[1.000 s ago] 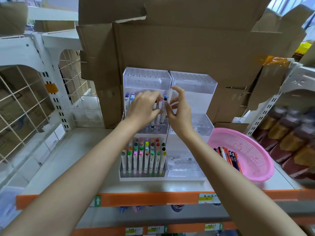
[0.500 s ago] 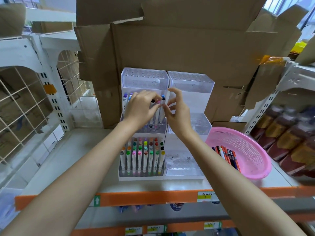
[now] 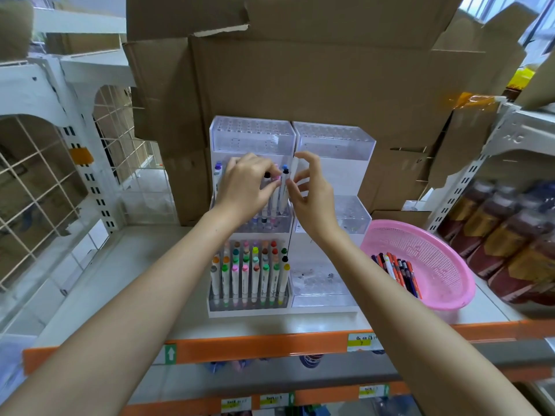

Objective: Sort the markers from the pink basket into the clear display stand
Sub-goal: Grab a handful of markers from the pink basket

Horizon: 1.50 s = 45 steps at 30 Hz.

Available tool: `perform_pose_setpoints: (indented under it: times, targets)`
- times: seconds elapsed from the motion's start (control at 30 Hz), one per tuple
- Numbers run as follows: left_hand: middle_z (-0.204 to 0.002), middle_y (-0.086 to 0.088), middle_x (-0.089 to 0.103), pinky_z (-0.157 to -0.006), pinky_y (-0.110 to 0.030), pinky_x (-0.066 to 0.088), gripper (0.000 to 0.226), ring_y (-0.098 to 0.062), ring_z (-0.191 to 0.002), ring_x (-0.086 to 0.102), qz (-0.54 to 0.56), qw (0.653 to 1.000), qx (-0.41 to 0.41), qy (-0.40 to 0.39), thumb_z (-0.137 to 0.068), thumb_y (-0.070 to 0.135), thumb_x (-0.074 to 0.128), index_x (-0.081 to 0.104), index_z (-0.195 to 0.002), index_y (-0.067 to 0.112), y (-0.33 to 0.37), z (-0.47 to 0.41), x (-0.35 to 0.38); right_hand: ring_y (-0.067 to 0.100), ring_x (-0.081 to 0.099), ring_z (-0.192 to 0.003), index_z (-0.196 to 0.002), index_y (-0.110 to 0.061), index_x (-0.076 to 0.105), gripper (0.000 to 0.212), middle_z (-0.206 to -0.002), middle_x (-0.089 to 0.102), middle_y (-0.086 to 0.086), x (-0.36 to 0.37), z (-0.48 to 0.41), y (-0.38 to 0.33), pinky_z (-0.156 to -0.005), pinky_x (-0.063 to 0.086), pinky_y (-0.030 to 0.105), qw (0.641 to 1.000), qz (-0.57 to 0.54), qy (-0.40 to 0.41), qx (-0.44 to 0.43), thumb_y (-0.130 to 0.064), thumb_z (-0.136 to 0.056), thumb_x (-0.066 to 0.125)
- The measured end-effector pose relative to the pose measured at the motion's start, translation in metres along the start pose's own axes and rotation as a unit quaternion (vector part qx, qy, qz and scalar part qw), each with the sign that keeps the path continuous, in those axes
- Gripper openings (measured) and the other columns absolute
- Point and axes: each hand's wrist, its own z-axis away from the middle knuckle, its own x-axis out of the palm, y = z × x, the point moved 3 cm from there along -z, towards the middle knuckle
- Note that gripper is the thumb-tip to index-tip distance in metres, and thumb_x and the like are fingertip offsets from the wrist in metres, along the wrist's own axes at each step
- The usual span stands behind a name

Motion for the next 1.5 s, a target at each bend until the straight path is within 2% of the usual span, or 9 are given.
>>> perform_pose_setpoints:
  times: [0.27, 0.43, 0.57, 0.7, 0.8, 0.97, 1.07, 1.17, 1.5]
  targets:
    - [-0.094, 0.001, 0.068, -0.084, -0.028, 0.027, 0.01, -0.017, -0.095, 0.056, -0.019, 1.0, -0.001, -0.017, -0.087, 0.026, 0.066, 0.065, -0.09, 0.017, 0.002, -0.004, -0.002, 0.021, 0.061, -0.067, -0.129, -0.02, 0.043, 0.042, -0.079, 0.055, -0.003, -0.001, -0.002, -0.006, -0.064, 0.054, 0.039, 0.999, 0.034, -0.037, -0.006, -0.011, -0.092, 0.06]
    - [-0.106, 0.0, 0.067, -0.086, -0.034, 0.037, 0.02, -0.021, -0.103, 0.058, -0.051, 0.998, 0.038, -0.001, -0.088, 0.023, 0.063, 0.067, -0.106, 0.016, -0.001, 0.008, -0.005, 0.022, 0.062, -0.068, -0.126, -0.019, 0.044, 0.043, -0.077, 0.058, -0.001, 0.0, -0.002, -0.003, -0.068, 0.056, 0.044, 0.997, 0.047, -0.053, -0.001, -0.007, -0.089, 0.064]
    - [-0.115, 0.0, 0.064, -0.092, -0.037, 0.04, 0.031, -0.019, -0.109, 0.057, -0.077, 0.996, 0.044, 0.013, -0.088, 0.022, 0.062, 0.064, -0.119, 0.018, -0.004, 0.017, -0.009, 0.022, 0.062, -0.065, -0.121, -0.017, 0.046, 0.041, -0.072, 0.061, 0.005, -0.001, 0.001, -0.001, -0.065, 0.055, 0.044, 0.997, 0.048, -0.061, -0.001, -0.007, -0.087, 0.067]
    - [-0.113, -0.001, 0.063, -0.093, -0.039, 0.04, 0.031, -0.02, -0.108, 0.057, -0.086, 0.995, 0.041, 0.007, -0.088, 0.022, 0.062, 0.063, -0.118, 0.019, -0.007, 0.021, -0.011, 0.024, 0.061, -0.062, -0.122, -0.017, 0.044, 0.044, -0.068, 0.06, 0.005, 0.0, 0.003, 0.0, -0.064, 0.054, 0.045, 0.996, 0.062, -0.068, 0.003, -0.009, -0.085, 0.069]
    - [-0.113, -0.001, 0.063, -0.094, -0.04, 0.04, 0.031, -0.02, -0.108, 0.056, -0.091, 0.995, 0.039, 0.004, -0.087, 0.022, 0.062, 0.063, -0.118, 0.018, -0.007, 0.023, -0.011, 0.025, 0.062, -0.065, -0.125, -0.021, 0.042, 0.048, -0.072, 0.061, 0.004, 0.001, 0.004, 0.0, -0.064, 0.055, 0.045, 0.994, 0.081, -0.069, 0.002, -0.011, -0.086, 0.068]
    - [-0.118, -0.003, 0.061, -0.099, -0.042, 0.038, 0.034, -0.022, -0.112, 0.055, -0.097, 0.995, 0.031, -0.013, -0.088, 0.022, 0.061, 0.061, -0.121, 0.017, -0.006, 0.026, -0.011, 0.025, 0.061, -0.066, -0.121, -0.019, 0.048, 0.035, -0.075, 0.062, 0.004, 0.001, 0.004, 0.001, -0.064, 0.054, 0.044, 0.99, 0.112, -0.082, -0.015, -0.013, -0.09, 0.064]
    - [-0.121, -0.004, 0.06, -0.101, -0.041, 0.036, 0.036, -0.024, -0.114, 0.053, -0.096, 0.995, 0.03, -0.017, -0.088, 0.021, 0.061, 0.059, -0.123, 0.016, -0.006, 0.027, -0.01, 0.024, 0.062, -0.073, -0.114, -0.016, 0.054, 0.021, -0.086, 0.063, 0.001, 0.0, 0.002, 0.0, -0.064, 0.054, 0.039, 0.992, 0.11, -0.053, -0.016, -0.015, -0.093, 0.059]
    - [-0.122, -0.004, 0.059, -0.103, -0.041, 0.035, 0.038, -0.023, -0.116, 0.052, -0.095, 0.995, 0.026, -0.023, -0.087, 0.021, 0.061, 0.058, -0.125, 0.017, -0.006, 0.028, -0.011, 0.023, 0.063, -0.078, -0.105, -0.014, 0.057, 0.011, -0.093, 0.067, 0.004, 0.001, 0.002, -0.001, -0.068, 0.054, 0.041, 0.997, 0.074, -0.02, 0.002, -0.013, -0.094, 0.057]
    - [-0.128, -0.004, 0.055, -0.11, -0.041, 0.027, 0.043, -0.023, -0.122, 0.048, -0.103, 0.993, 0.02, -0.052, -0.088, 0.021, 0.06, 0.054, -0.13, 0.018, -0.004, 0.029, -0.012, 0.022, 0.061, -0.072, -0.098, -0.013, 0.057, 0.011, -0.086, 0.065, 0.003, -0.001, -0.003, -0.007, -0.066, 0.054, 0.04, 0.997, 0.069, -0.016, 0.041, -0.018, -0.091, 0.064]
